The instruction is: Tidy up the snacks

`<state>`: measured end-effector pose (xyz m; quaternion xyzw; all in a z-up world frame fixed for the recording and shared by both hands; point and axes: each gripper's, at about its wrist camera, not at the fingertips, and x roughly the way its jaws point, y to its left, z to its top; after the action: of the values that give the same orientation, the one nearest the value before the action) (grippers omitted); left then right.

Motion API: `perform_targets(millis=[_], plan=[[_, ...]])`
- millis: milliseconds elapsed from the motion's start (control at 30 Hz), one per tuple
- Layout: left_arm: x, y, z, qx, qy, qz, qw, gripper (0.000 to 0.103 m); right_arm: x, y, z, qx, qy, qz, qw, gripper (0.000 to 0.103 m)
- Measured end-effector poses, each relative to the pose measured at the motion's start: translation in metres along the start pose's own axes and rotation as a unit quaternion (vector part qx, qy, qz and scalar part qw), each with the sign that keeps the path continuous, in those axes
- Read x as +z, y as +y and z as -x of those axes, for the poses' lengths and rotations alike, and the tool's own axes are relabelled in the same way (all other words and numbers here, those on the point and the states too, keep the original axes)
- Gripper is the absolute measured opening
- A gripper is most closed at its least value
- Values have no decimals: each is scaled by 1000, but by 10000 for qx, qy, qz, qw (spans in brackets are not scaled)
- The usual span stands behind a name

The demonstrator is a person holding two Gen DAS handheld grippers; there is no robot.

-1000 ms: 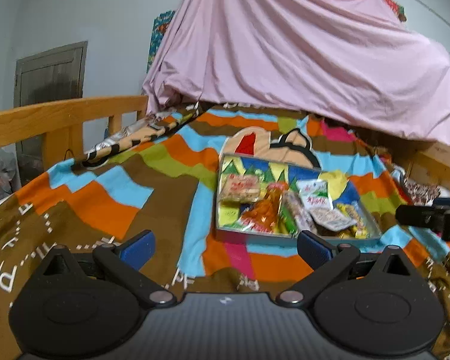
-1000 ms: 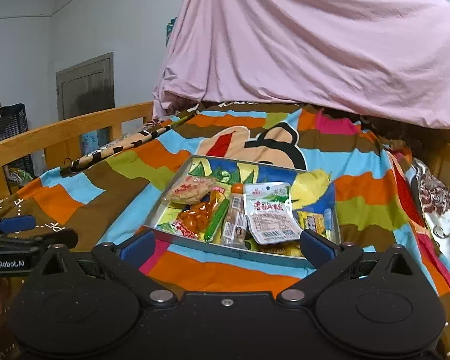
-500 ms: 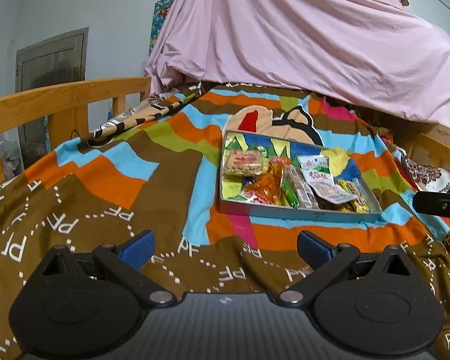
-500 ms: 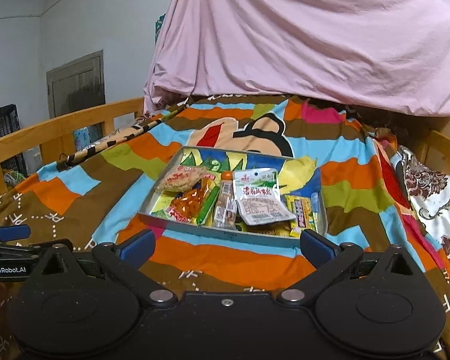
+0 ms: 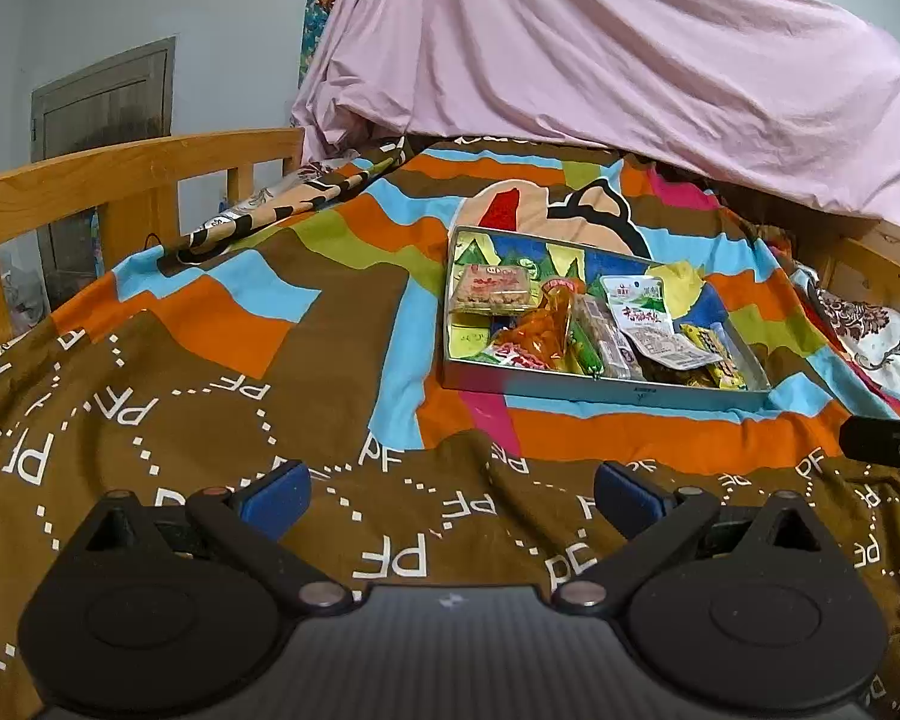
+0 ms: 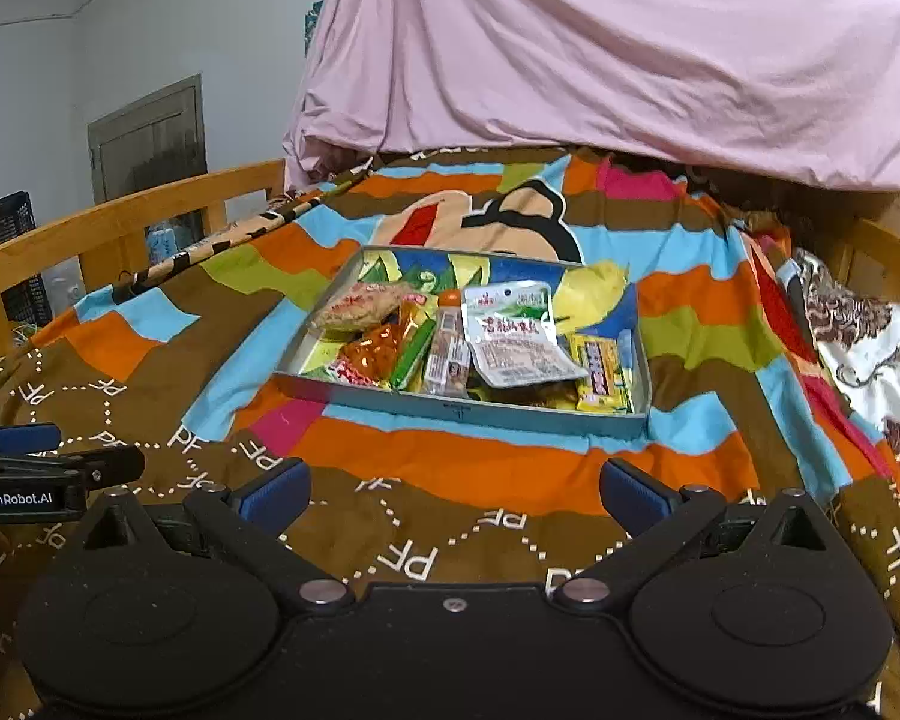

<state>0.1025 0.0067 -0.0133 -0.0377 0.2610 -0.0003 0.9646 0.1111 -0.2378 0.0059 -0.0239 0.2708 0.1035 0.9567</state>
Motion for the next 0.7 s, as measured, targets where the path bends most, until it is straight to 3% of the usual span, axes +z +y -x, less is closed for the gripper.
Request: perform_targets(millis=[433, 700], plan=[[-6, -3, -10, -38, 148, -131, 9998, 103, -12, -1, -11, 71, 130, -182, 9997, 102], [-7, 1, -14, -117, 29, -106, 9999, 103, -18, 2, -19, 67, 37, -401, 9992, 102]])
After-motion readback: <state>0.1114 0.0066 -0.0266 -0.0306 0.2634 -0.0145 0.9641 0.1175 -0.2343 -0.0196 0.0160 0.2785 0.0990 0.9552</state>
